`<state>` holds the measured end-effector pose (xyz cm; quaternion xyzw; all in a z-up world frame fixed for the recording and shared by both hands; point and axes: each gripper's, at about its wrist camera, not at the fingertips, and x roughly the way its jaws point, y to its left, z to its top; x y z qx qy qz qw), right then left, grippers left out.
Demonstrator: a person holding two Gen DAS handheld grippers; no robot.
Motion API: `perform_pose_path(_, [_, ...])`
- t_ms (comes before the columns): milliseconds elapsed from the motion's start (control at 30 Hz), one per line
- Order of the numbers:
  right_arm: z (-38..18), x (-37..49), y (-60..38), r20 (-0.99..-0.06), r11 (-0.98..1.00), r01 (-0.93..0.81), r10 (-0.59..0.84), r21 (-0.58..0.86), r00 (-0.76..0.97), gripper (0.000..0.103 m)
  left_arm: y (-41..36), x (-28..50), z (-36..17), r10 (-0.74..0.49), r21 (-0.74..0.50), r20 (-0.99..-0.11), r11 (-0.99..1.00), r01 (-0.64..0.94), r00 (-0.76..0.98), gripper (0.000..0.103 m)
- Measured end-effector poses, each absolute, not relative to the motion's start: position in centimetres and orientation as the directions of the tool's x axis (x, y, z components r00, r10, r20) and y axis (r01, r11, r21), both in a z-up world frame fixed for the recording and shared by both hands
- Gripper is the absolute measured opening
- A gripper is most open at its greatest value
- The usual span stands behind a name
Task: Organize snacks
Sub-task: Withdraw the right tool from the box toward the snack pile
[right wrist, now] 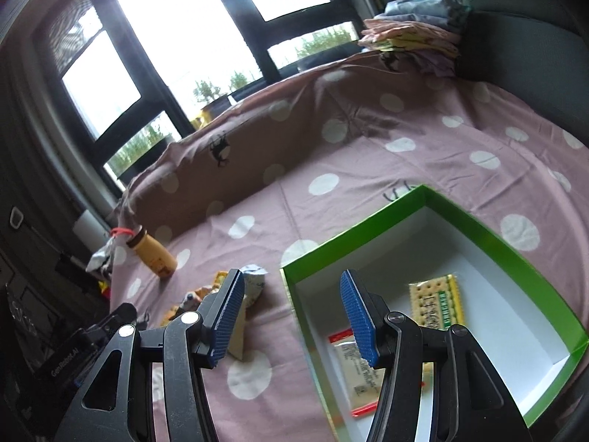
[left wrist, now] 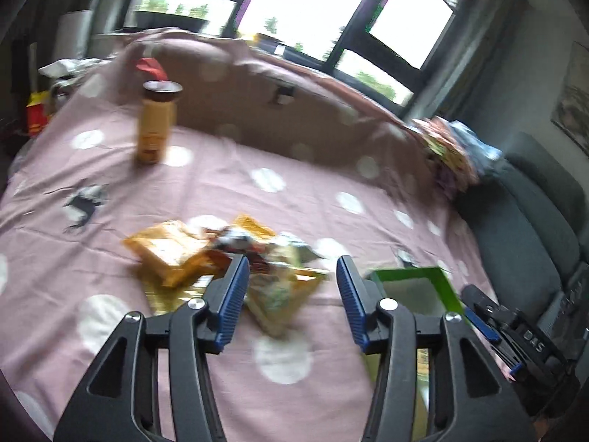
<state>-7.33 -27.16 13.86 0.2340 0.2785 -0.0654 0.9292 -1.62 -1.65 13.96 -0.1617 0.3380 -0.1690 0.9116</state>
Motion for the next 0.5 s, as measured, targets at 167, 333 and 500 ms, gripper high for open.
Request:
perform_pose_path(167, [12.6, -5.5, -25.0, -0.575, 0.897, 0.218, 0.048, 0.385, 0.817, 0.056, 1.9, -1.1, 12.6, -0.341, -0.403, -0.598, 0.910, 0.096, 0.725, 0.062])
perform_pose_path(333, [11.1, -3.5, -22.9, -0.627, 0.916, 0.212, 0.053, 0.341, 0.777, 0.056, 4.7, -0.5, 11.0, -0.267, -0.378, -0.657, 0.926, -0.001, 0.705, 0.067])
perform_pose_path(500, [9.9, -2.0, -21.0, -0.659, 0.926, 0.197, 0.070, 0.322, 0.749, 0.058, 6.0, 0.2, 9.7, -0.222, -0.349, -0.699, 0.936, -0.054, 0.679, 0.078])
